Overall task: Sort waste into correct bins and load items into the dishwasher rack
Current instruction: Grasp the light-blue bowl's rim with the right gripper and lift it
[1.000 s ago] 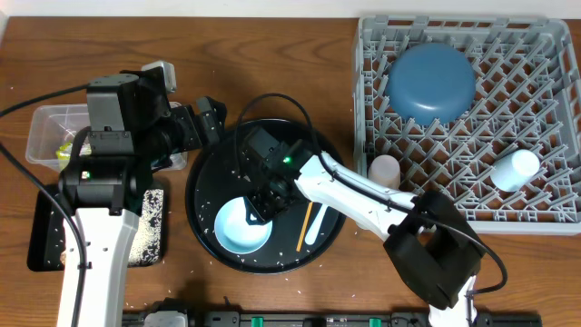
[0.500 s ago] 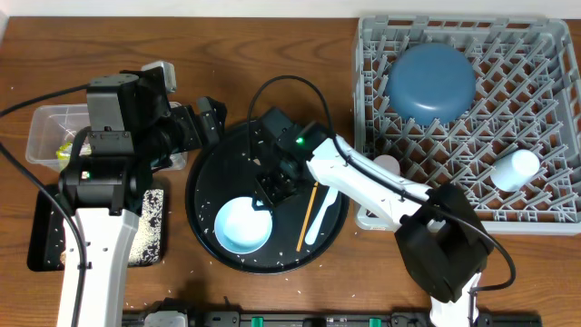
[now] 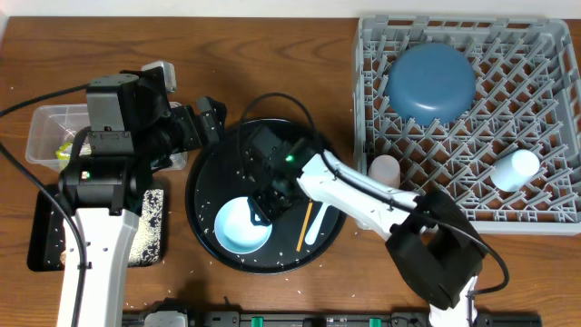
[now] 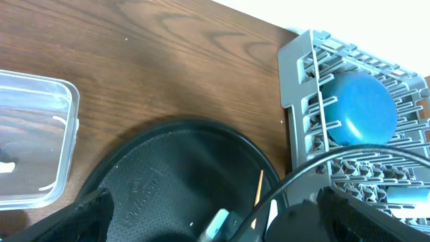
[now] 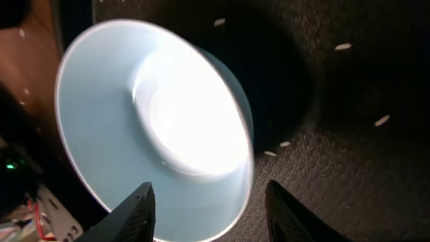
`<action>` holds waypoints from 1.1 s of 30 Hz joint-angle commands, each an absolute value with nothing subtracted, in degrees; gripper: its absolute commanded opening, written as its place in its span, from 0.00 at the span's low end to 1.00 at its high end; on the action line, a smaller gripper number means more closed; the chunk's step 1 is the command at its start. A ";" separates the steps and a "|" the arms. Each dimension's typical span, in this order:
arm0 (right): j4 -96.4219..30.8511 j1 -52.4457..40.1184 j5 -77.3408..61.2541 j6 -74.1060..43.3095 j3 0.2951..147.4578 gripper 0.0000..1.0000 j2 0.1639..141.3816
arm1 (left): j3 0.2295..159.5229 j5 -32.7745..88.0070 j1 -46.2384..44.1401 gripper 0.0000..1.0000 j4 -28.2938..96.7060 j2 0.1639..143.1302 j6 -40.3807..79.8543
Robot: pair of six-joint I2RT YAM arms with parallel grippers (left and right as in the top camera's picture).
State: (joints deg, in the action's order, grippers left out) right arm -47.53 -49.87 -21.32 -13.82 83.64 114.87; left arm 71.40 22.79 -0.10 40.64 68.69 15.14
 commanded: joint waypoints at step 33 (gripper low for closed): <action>-31.59 -52.77 -13.32 -14.46 75.85 0.36 113.27 | 72.88 23.31 0.14 0.98 40.64 68.47 14.83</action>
State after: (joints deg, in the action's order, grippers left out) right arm -32.08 -51.33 -13.69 -13.87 77.06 114.78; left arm 71.40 22.79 -0.10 40.64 68.69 15.14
